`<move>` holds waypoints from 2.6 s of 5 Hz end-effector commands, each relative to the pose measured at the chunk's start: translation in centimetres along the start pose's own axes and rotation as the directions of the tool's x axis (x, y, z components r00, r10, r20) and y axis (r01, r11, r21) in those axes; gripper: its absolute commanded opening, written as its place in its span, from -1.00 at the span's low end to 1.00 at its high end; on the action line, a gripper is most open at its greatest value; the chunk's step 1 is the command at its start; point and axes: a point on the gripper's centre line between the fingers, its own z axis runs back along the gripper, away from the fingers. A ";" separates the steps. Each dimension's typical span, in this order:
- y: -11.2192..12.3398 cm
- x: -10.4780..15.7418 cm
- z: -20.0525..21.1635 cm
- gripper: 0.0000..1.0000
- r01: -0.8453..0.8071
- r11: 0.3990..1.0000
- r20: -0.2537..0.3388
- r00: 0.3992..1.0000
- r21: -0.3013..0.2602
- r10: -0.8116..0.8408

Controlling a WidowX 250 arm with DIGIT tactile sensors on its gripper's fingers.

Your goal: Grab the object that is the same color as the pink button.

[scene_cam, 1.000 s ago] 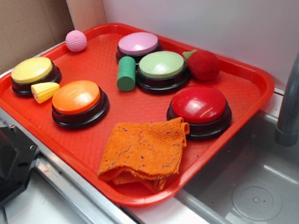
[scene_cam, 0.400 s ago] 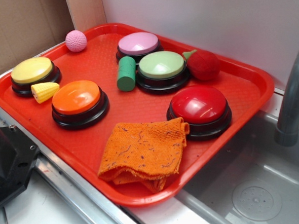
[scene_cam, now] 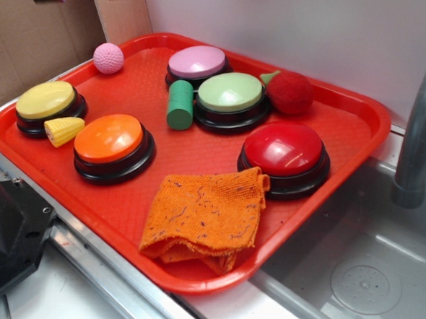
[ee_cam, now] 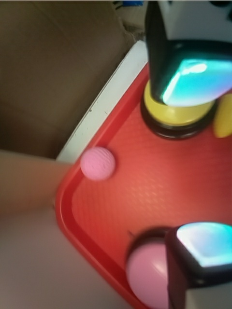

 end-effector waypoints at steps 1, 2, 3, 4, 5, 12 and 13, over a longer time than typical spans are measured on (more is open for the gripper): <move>1.3 4.2 -5.4 1.00 -0.241 0.970 0.092 0.967 0.016 0.239; 1.3 4.9 -8.2 1.00 -0.303 0.952 0.096 0.950 0.043 0.298; 1.4 5.4 -9.8 1.00 -0.309 0.946 0.087 0.949 0.092 0.302; 1.8 5.4 -11.0 1.00 -0.305 0.945 0.079 0.952 0.117 0.297; 1.7 5.4 -11.9 1.00 -0.303 0.946 0.047 0.953 0.114 0.299; 0.4 -0.8 6.2 -1.00 0.476 0.808 -0.096 0.839 -0.349 -0.536; 0.2 -3.3 7.3 -1.00 0.577 0.710 -0.136 0.729 -0.403 -0.670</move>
